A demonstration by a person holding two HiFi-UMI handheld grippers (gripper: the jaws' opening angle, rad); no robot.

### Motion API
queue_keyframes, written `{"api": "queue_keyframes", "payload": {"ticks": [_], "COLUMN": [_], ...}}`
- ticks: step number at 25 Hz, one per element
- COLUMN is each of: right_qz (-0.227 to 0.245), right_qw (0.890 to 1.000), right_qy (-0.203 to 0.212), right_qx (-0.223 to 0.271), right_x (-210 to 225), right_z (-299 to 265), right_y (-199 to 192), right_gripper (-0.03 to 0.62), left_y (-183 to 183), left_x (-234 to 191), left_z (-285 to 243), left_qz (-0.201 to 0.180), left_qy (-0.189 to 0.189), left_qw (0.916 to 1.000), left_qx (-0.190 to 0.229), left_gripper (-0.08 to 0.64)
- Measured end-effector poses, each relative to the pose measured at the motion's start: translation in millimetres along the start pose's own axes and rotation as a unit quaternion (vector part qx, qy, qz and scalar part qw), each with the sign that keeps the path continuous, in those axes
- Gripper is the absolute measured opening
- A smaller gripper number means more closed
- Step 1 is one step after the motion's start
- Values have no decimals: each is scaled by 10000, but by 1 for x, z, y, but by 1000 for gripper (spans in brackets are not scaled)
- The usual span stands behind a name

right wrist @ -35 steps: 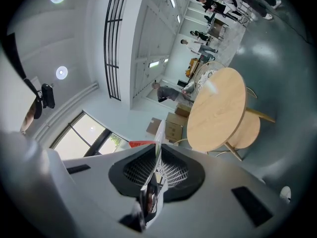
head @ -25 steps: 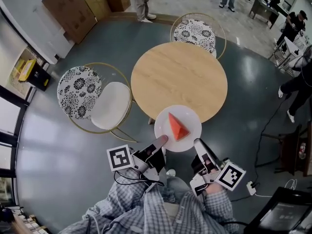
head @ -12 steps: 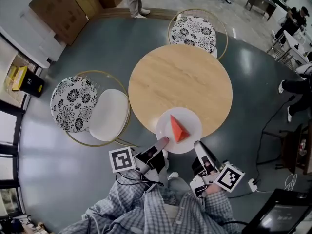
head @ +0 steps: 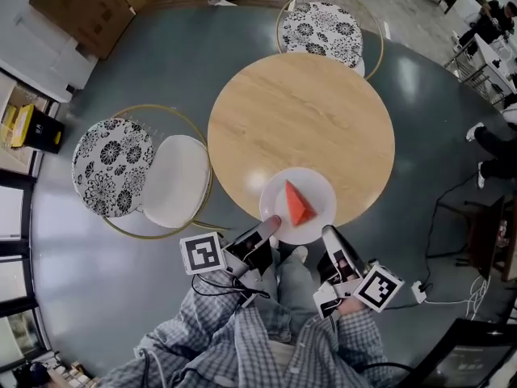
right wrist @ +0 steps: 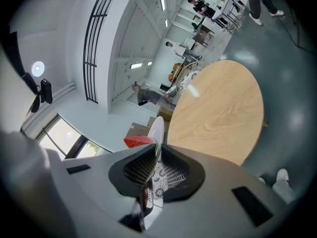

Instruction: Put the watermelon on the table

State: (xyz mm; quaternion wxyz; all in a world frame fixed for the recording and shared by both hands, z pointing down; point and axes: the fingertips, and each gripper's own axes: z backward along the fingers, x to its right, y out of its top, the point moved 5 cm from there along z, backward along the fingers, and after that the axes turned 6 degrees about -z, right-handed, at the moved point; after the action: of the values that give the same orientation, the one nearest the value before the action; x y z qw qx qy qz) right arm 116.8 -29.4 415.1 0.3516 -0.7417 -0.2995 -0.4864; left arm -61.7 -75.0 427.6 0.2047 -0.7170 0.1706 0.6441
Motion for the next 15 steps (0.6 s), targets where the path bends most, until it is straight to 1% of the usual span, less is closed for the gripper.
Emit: {"api": "queue_keyframes", "payload": {"ticks": [3,9,15], "right_qz": [7,37,-17], "right_qw": [10000,9989,9978], "right_qy": [-51,-195,-276], "right_qx": [-64,-413,-595], "right_x": [10,40,65], "right_z": [-3,-14,-24], "right_y": [2,11,17], "right_gripper": [43,43,43], "left_y": [-2,-8,-10], "left_x": [-11,-40,-64], "left_z": [-4,-17,-27], "left_qz": [46,89,139], "left_qy": [-5,181,346], "left_qw": [10000,9996,9989], "left_qx": [54,203,276], "left_gripper": [25,25,25]}}
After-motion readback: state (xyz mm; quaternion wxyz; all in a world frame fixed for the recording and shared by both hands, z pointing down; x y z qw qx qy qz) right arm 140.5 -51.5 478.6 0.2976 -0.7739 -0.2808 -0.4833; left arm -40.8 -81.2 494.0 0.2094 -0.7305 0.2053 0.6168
